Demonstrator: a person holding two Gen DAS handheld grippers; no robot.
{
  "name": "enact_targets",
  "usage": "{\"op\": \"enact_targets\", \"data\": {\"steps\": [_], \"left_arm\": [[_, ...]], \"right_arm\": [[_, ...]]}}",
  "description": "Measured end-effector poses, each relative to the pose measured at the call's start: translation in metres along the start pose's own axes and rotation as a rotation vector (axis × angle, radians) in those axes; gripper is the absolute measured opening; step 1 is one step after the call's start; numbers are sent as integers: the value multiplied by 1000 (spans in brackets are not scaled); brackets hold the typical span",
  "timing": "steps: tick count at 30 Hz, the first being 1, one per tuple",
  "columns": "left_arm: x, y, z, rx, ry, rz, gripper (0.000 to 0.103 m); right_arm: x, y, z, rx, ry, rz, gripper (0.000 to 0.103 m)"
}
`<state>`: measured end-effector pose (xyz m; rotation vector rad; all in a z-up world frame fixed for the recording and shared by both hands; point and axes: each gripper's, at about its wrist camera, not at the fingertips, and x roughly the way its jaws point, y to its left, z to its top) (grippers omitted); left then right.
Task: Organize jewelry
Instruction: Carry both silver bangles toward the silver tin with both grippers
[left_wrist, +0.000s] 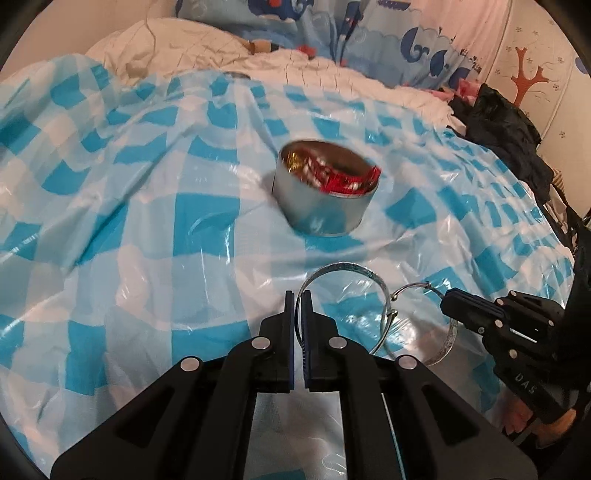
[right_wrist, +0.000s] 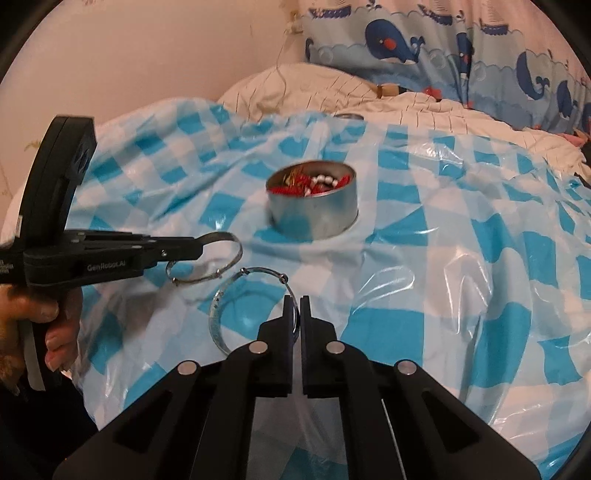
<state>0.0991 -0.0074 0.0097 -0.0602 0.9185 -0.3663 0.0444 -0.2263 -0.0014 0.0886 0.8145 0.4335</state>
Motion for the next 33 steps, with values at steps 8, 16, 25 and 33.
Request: {"op": "enact_targets", "data": {"steps": [8, 16, 25, 33], "left_arm": [[-3, -1, 3, -1, -16, 7, 3], [-6, -16, 9, 43, -77, 95, 3], [-5, -28, 15, 85, -94, 132, 3], [-3, -31, 19, 92, -105, 139, 3]], "right_arm": [[-8, -2, 6, 14, -50, -19, 4], [-18, -15, 13, 46, -94, -58, 4], [-19, -18, 15, 52, -101, -62, 4], [-20, -23, 21, 58, -112, -60, 4]]}}
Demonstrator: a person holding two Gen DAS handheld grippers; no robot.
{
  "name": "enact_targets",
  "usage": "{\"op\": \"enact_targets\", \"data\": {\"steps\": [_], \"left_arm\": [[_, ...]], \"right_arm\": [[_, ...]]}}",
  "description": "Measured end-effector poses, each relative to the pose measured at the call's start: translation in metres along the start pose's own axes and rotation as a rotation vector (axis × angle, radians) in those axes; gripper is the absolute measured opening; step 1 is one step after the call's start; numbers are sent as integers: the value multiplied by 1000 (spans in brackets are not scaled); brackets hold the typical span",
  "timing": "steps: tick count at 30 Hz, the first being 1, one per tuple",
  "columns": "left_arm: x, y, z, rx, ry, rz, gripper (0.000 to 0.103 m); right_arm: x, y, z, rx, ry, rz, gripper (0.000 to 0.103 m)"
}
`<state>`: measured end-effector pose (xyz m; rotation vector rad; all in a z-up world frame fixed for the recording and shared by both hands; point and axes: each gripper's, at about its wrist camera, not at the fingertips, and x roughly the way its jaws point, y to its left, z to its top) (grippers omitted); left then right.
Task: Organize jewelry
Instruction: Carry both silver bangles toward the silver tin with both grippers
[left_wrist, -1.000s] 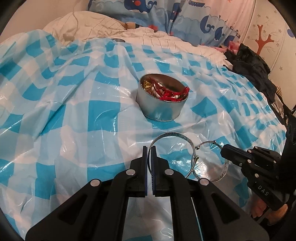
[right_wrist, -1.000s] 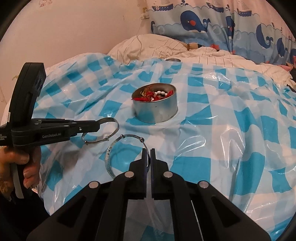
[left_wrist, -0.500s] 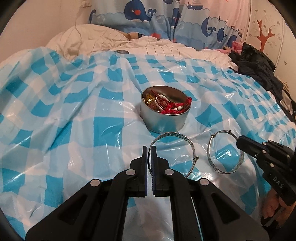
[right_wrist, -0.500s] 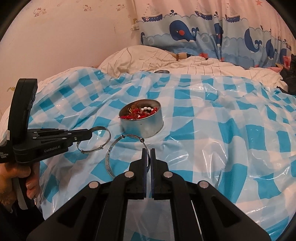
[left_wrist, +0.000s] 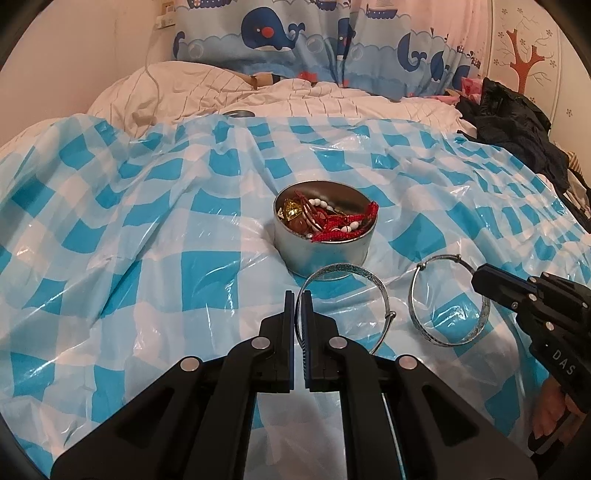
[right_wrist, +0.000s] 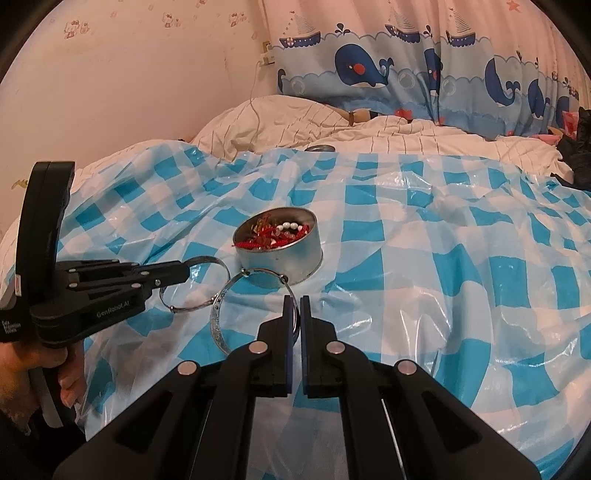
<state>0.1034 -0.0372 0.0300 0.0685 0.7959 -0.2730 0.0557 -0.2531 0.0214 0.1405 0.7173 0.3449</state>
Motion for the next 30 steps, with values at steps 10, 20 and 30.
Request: {"op": "enact_targets", "data": {"steps": [10, 20, 30], "left_arm": [[3, -1, 10, -24, -16, -10, 3], [9, 0, 27, -61, -35, -29, 3], [31, -3, 54, -104, -48, -32, 3]], "right_arm": [[6, -7, 14, 33, -28, 2, 4], [11, -19, 28, 81, -65, -5, 4], [19, -32, 40, 116, -79, -5, 4]]}}
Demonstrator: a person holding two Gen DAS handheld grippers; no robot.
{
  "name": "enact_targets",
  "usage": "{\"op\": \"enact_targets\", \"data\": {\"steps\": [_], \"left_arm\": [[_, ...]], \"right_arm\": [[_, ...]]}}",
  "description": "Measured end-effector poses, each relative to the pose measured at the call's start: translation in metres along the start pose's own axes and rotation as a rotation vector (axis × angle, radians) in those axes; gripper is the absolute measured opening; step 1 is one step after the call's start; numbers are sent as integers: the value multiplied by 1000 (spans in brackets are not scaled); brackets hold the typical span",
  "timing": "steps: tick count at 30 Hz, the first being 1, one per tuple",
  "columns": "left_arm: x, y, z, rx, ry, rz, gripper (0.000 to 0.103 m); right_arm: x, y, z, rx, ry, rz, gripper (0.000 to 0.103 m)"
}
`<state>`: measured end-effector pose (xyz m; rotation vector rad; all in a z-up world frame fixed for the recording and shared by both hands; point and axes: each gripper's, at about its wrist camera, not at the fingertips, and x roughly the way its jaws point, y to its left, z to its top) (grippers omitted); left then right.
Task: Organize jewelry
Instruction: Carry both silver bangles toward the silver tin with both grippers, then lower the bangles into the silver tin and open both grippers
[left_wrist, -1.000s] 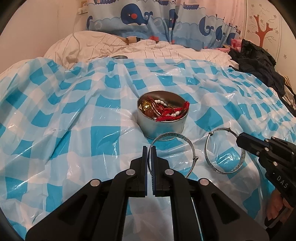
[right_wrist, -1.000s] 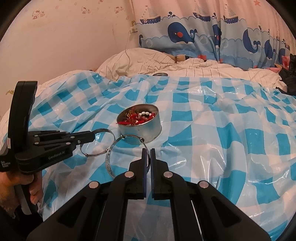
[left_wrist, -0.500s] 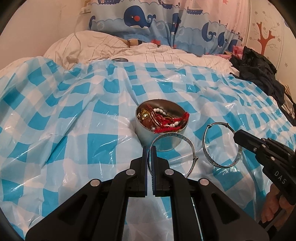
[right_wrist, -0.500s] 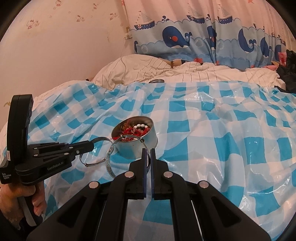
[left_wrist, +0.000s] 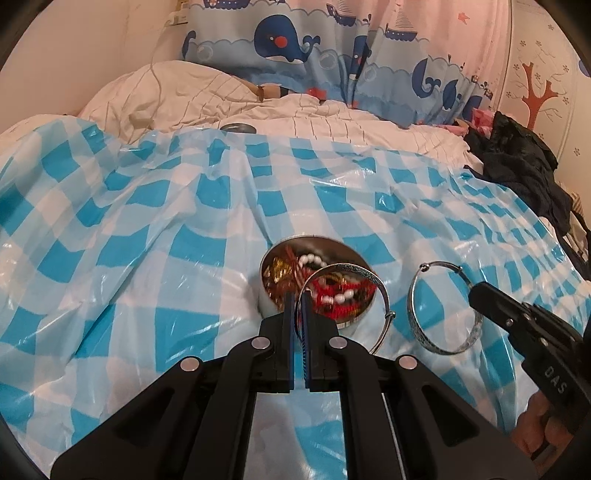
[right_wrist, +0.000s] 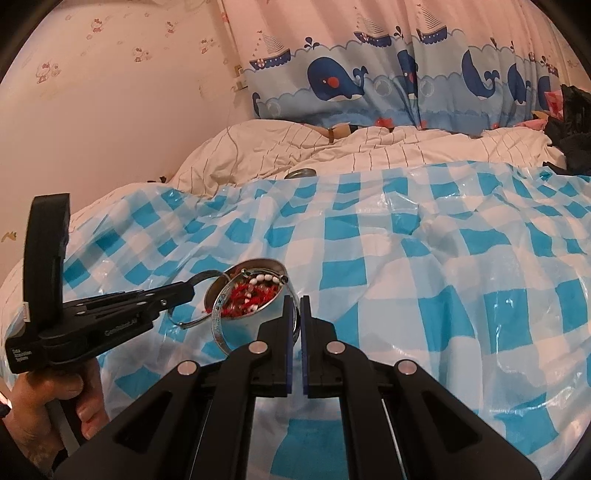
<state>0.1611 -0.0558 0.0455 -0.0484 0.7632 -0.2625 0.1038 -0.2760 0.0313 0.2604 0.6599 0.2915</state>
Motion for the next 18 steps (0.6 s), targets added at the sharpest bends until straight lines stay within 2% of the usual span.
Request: {"op": "enact_targets", "data": {"steps": [9, 15, 18], "left_arm": [[36, -3, 17, -29, 18, 1, 3], [61, -2, 25, -49, 49, 15, 5], [60, 7, 27, -90, 49, 30, 8]], "right_arm": [[5, -10, 12, 12, -11, -8, 4], [33, -6, 28, -18, 11, -1, 4], [50, -2, 33, -31, 33, 5, 4]]}}
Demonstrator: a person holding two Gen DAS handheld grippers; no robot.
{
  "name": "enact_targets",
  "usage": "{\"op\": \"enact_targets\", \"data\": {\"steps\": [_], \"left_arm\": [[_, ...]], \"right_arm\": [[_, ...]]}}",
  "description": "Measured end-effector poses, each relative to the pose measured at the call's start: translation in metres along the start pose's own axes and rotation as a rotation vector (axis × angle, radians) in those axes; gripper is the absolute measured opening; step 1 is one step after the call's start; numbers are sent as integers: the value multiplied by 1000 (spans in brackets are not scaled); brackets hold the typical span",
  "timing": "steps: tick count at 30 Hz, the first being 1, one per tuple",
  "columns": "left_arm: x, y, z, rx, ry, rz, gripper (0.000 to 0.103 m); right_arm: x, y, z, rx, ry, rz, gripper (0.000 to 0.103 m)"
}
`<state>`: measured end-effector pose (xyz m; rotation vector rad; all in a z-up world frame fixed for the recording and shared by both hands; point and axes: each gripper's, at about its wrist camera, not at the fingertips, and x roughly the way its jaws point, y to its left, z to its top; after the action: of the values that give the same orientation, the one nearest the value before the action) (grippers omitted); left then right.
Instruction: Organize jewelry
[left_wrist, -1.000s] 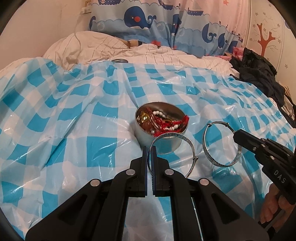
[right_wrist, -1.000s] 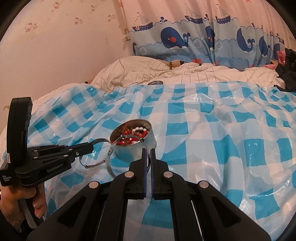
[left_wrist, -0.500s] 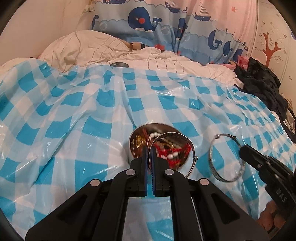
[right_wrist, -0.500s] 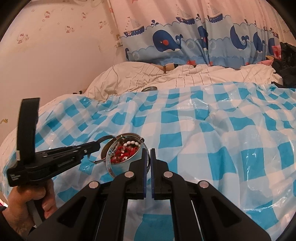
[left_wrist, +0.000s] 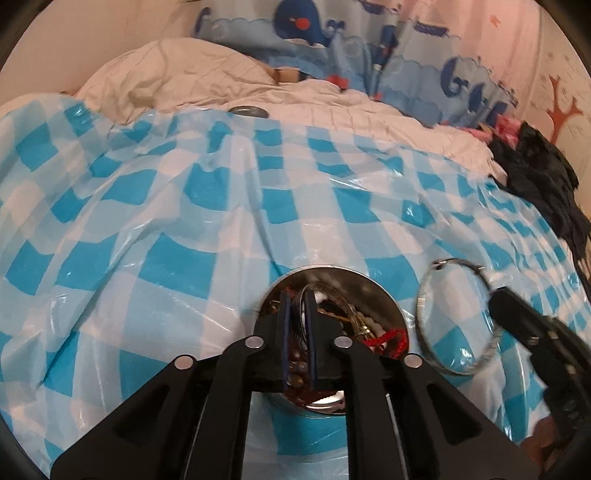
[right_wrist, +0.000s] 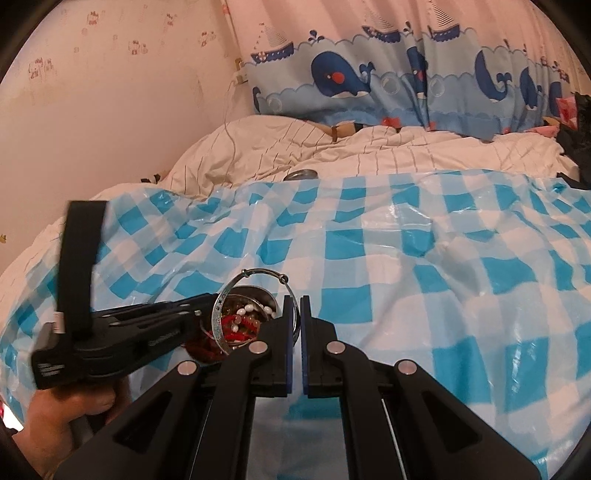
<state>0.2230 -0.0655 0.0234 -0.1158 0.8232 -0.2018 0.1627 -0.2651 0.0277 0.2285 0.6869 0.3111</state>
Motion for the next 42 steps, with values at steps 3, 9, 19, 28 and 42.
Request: {"op": "enact_targets", "data": {"steps": [3, 9, 19, 28, 42], "left_arm": [[-10, 8, 1, -17, -20, 19, 19], [-41, 26, -2, -45, -55, 29, 30], [-75, 32, -60, 5, 14, 53, 51], [-95, 9, -117, 122, -10, 139, 62], [-69, 15, -126, 78, 0, 163, 74]], "right_arm": [[15, 10, 3, -21, 19, 14, 4], [50, 34, -2, -93, 111, 11, 11], [-25, 15, -37, -17, 77, -13, 43], [-72, 15, -87, -1, 50, -138, 71], [-41, -4, -106, 65, 122, -284, 81]]}}
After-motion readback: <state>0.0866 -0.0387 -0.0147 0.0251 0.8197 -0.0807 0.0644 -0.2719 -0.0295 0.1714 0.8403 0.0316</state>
